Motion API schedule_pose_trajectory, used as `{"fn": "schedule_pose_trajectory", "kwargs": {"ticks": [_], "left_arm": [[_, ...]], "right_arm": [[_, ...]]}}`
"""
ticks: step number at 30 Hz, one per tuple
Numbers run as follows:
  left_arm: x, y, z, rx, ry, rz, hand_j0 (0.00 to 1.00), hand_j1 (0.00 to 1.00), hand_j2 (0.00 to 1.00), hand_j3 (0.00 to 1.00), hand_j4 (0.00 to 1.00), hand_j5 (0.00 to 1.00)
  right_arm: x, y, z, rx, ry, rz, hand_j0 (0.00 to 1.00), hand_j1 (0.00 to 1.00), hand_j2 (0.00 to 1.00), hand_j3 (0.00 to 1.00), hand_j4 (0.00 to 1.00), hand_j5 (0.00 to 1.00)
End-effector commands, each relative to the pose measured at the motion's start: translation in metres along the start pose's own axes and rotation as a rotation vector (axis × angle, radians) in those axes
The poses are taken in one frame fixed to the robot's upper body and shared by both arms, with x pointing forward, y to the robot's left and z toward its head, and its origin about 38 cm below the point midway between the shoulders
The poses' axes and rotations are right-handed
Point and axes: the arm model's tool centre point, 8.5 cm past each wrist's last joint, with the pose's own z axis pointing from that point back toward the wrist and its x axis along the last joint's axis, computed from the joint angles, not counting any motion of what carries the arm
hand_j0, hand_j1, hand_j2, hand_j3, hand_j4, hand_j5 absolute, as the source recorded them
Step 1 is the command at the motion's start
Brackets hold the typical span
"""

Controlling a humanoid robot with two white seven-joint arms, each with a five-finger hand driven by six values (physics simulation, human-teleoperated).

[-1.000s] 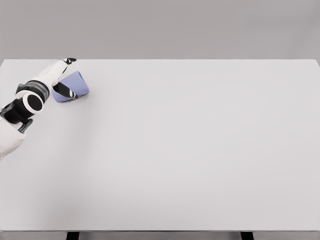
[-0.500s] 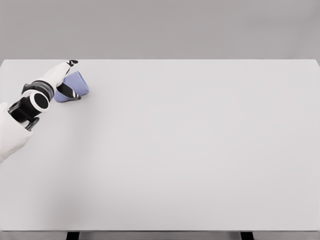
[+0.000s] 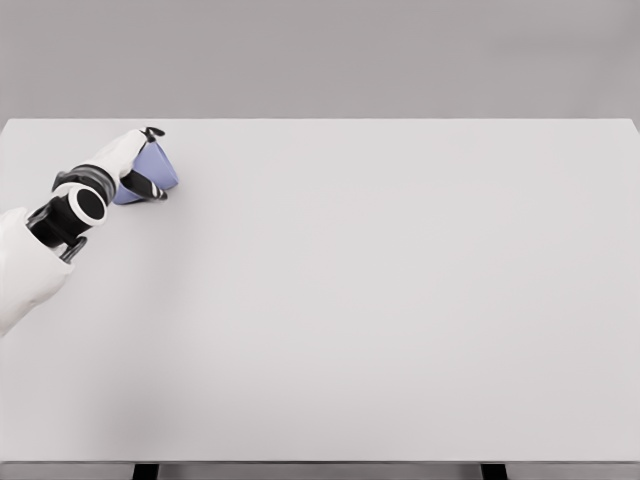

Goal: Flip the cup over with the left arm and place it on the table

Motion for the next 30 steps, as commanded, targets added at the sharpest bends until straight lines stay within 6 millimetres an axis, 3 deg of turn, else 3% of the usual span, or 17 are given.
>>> {"fn": "schedule_pose_trajectory", "kwargs": {"ticks": [1, 14, 30], "left_arm": [[0.001, 0.0, 0.0, 0.002, -0.003, -0.003, 0.78, 0.78, 0.78, 0.78, 0.78, 0.78], [0.002, 0.004, 0.0, 0.005, -0.007, 0.013, 0.73, 0.73, 0.73, 0.73, 0.73, 0.73], [0.003, 0.037, 0.003, 0.005, -0.043, 0.22, 0.77, 0.77, 0.77, 0.77, 0.77, 0.77]], "right_arm": [[0.0, 0.0, 0.0, 0.0, 0.0, 0.0, 1.0, 1.0, 1.0, 1.0, 1.0, 1.0], [-0.001, 0.0, 0.0, 0.0, 0.002, 0.0, 1.0, 1.0, 1.0, 1.0, 1.0, 1.0], [-0.001, 0.0, 0.0, 0.0, 0.002, 0.0, 1.0, 1.0, 1.0, 1.0, 1.0, 1.0]]}}
